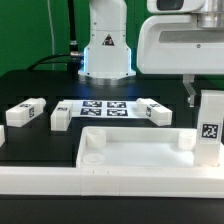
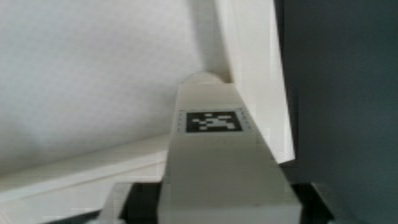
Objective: Assemble desk
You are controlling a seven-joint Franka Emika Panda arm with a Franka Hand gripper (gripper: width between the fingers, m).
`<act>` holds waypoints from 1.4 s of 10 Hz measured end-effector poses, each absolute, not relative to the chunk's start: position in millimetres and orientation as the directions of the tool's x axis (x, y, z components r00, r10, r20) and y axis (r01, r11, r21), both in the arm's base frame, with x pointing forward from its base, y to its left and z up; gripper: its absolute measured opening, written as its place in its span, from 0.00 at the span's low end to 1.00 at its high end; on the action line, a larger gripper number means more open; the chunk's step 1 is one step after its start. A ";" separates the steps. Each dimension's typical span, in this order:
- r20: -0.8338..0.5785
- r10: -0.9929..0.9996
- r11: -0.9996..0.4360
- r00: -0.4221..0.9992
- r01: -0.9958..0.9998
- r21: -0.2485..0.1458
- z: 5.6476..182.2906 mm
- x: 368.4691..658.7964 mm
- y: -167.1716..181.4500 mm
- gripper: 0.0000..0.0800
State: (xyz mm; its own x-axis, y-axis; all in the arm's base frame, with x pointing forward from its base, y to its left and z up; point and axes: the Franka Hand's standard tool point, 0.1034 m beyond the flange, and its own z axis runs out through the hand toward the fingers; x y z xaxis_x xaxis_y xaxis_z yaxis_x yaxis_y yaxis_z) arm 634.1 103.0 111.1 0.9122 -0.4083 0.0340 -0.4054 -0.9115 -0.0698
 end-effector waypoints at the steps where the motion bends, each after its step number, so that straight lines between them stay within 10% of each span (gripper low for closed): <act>1: 0.029 -0.474 -0.879 0.880 -0.471 -0.072 111.1 634.0 103.4 0.36; 6: 0.005 -0.680 -0.731 0.733 -0.677 -0.080 110.8 633.8 104.3 0.36; 8: 0.010 -0.627 -0.777 0.779 -0.624 -0.079 110.6 633.5 104.4 0.70; 9: 0.010 -0.605 -0.794 0.796 -0.603 -0.075 110.2 632.5 105.6 0.70; 14: 0.053 -0.032 -0.999 0.998 -0.030 -0.035 108.8 631.1 113.6 0.81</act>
Offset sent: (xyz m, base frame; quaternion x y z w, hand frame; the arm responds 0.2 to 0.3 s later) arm 0.0001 0.0011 0.0003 0.0008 -0.0014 0.1953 0.9807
